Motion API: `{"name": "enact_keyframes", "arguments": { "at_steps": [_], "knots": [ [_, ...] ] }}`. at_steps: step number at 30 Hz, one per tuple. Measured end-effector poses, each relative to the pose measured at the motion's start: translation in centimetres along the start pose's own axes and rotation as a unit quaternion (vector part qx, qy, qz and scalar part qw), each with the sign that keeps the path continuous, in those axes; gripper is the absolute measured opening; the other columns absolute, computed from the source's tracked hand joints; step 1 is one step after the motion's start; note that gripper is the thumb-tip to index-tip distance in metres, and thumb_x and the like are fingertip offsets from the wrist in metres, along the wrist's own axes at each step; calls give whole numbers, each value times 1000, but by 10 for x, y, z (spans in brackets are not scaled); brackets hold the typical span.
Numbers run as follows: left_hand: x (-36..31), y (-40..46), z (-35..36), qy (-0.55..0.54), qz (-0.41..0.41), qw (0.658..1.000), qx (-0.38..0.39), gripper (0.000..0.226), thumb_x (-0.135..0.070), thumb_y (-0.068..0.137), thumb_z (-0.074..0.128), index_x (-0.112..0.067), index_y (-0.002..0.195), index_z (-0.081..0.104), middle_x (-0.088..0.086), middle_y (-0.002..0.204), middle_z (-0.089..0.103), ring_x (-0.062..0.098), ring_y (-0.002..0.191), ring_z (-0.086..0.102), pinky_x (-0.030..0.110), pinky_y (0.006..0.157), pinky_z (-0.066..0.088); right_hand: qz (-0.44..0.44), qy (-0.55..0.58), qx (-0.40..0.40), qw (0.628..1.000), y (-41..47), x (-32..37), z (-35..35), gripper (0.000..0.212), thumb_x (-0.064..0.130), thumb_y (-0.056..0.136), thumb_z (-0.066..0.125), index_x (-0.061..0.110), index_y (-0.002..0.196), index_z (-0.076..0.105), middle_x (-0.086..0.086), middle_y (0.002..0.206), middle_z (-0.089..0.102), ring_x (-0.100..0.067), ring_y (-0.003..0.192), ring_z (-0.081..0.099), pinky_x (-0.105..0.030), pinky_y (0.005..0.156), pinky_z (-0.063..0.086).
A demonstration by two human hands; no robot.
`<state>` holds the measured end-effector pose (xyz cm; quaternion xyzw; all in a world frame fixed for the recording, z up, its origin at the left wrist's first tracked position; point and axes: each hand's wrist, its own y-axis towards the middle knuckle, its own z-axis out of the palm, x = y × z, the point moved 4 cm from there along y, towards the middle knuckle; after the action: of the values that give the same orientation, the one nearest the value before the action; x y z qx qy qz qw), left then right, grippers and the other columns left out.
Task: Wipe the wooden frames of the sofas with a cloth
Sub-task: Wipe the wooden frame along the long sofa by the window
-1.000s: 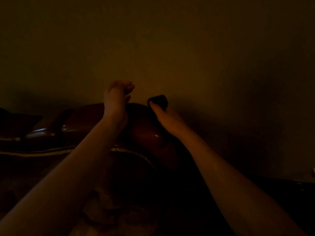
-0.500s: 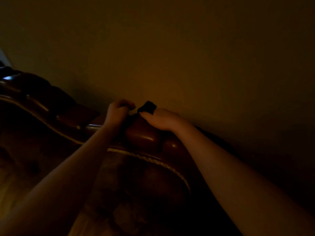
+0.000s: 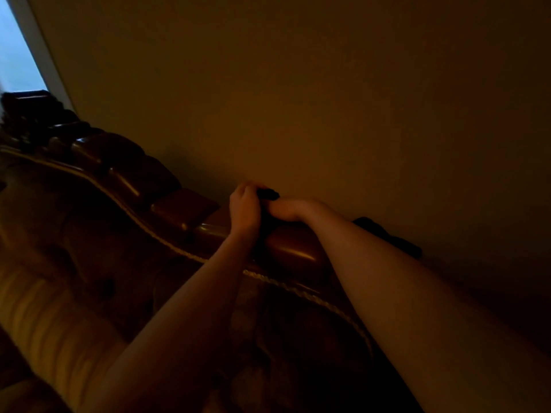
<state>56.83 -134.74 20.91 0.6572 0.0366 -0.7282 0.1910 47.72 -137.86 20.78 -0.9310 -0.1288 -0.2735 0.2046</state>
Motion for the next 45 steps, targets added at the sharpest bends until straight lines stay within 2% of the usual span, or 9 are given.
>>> {"name": "enact_keyframes", "arguments": {
  "at_steps": [7, 12, 15, 19, 22, 27, 32, 39, 45],
  "knots": [
    [3, -6, 2, -48, -43, 998, 23, 28, -7, 94, 39, -9, 76, 60, 10, 82, 65, 24, 88, 63, 37, 84, 48, 97, -5, -84, 992, -71, -73, -23, 80, 72, 87, 21, 18, 144, 37, -13, 147, 36, -31, 126, 43, -41, 104, 36],
    [-4, -9, 6, -25, -100, 991, 87, 24, -9, 96, 42, -6, 82, 61, 7, 82, 66, 21, 86, 62, 30, 80, 47, 39, -114, -201, 972, -124, -71, -1, 78, 75, 86, 16, 19, 128, 52, -4, 111, 58, -20, 94, 56, -32, 79, 47],
    [-10, -7, -6, -74, -117, 986, 93, 27, -14, 96, 41, -6, 82, 62, 9, 84, 68, 24, 90, 64, 37, 85, 44, -7, -239, -202, 950, -133, -46, 25, 76, 71, 87, 27, 26, 148, 22, -6, 156, 15, -32, 138, 23, -51, 112, 21],
    [-25, -5, -41, -125, -100, 985, 59, 27, -17, 96, 41, -7, 83, 62, 7, 83, 67, 20, 87, 65, 33, 82, 46, -67, -422, -194, 883, -114, 5, 78, 85, 45, 88, 57, 27, 150, 2, -8, 157, -9, -38, 142, -7, -62, 110, -1],
    [-23, -9, -61, -76, -106, 990, 59, 24, -16, 95, 44, -8, 82, 63, 6, 82, 67, 19, 84, 64, 32, 77, 45, -28, -441, -194, 876, -77, 33, 88, 101, 36, 79, 70, 28, 150, -2, -10, 157, -2, -40, 142, 0, -60, 111, 4],
    [-20, -16, -77, -46, -105, 993, 24, 23, -6, 90, 46, -6, 76, 64, 10, 81, 66, 19, 81, 63, 27, 67, 45, -6, -349, -144, 926, -41, 58, 70, 82, 26, 90, 59, 30, 150, 2, -5, 158, 4, -33, 144, 4, -57, 114, 7],
    [-25, -18, -77, 8, -79, 996, 44, 17, -4, 90, 49, -4, 79, 61, 14, 91, 62, 23, 83, 62, 24, 64, 49, -38, -226, -209, 951, -64, 37, 55, 62, 9, 85, 57, 23, 139, 29, -1, 135, 46, -20, 126, 41, -42, 113, 19],
    [-31, -20, -67, -32, -72, 994, 80, 21, -3, 93, 46, -6, 79, 61, 8, 83, 62, 15, 73, 61, 16, 52, 50, 52, -372, -281, 883, -59, 35, 79, 85, 38, 85, 64, 17, 149, 12, -9, 150, 24, -30, 139, 20, -54, 112, 16],
    [-40, -25, -67, 8, -68, 994, 86, 20, -3, 93, 47, -6, 78, 59, 10, 84, 60, 17, 77, 59, 18, 54, 50, -9, -309, -228, 923, -55, 37, 64, 62, 25, 88, 57, 15, 142, 28, -7, 137, 44, -25, 129, 37, -45, 110, 22]
  ]
}}
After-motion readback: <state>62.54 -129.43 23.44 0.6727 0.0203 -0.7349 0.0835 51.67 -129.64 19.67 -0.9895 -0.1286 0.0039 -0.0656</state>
